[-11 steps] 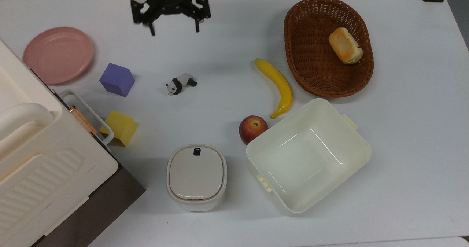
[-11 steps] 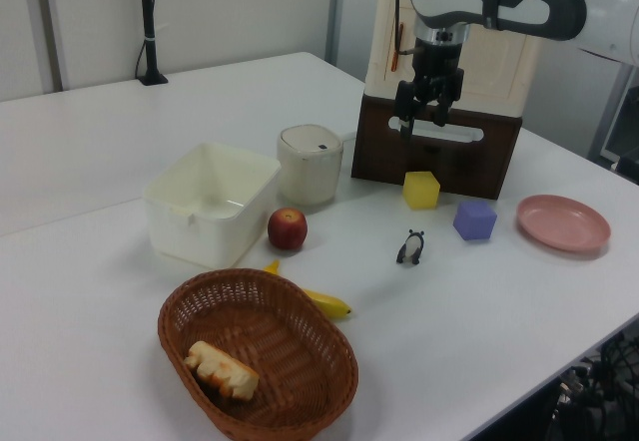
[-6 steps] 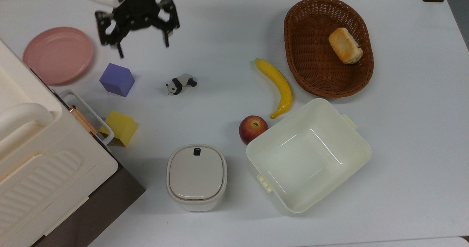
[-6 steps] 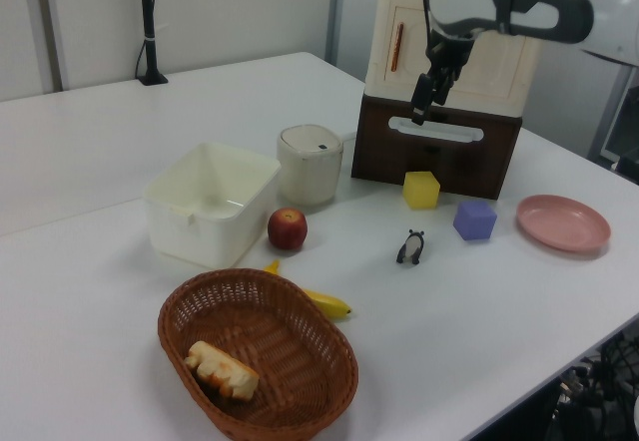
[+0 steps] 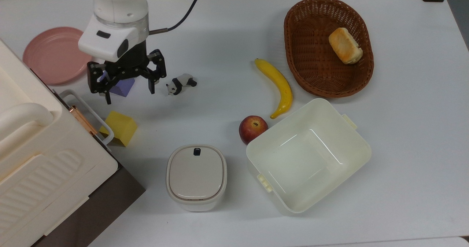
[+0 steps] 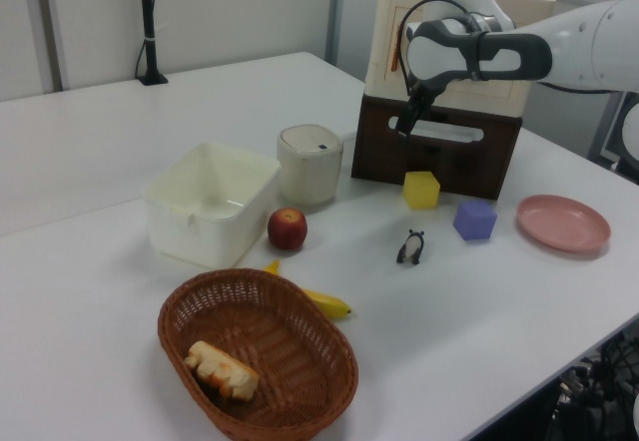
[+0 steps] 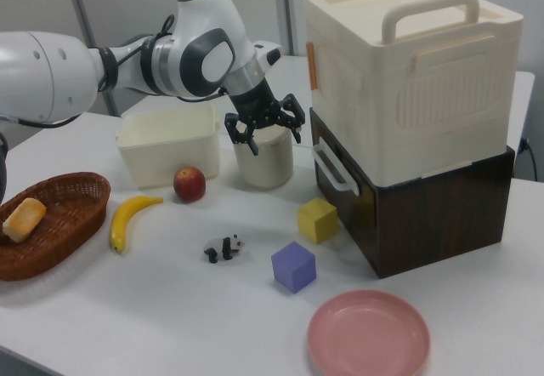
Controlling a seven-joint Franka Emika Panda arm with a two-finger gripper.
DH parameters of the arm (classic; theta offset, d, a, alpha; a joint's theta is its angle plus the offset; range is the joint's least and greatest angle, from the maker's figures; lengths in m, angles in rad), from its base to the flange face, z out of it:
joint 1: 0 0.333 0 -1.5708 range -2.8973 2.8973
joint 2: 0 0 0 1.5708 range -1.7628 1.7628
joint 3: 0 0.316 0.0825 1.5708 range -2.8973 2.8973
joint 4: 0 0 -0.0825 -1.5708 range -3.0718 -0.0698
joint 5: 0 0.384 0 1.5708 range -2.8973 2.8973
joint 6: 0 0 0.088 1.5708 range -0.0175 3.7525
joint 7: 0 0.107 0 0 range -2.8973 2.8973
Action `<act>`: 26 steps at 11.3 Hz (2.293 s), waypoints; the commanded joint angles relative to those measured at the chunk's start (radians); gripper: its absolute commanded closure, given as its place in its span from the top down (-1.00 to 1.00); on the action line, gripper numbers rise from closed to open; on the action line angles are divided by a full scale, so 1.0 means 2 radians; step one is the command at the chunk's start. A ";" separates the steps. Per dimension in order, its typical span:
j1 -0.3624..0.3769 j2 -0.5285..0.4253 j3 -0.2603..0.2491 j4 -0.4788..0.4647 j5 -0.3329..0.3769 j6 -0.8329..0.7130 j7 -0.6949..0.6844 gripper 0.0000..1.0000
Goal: Slide the drawer open
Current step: 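Move the gripper toward the wooden drawer's handle and lower it, then close the gripper on the wooden drawer's handle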
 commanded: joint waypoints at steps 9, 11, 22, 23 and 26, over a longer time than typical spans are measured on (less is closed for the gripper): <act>-0.028 0.035 0.001 0.004 -0.055 0.060 -0.011 1.00; -0.030 0.035 0.001 0.004 -0.055 0.062 -0.012 1.00; -0.026 0.057 0.003 0.003 -0.081 0.067 -0.037 1.00; -0.027 0.057 0.003 0.003 -0.080 0.067 -0.050 1.00; -0.028 0.060 0.003 0.003 -0.077 0.067 -0.050 1.00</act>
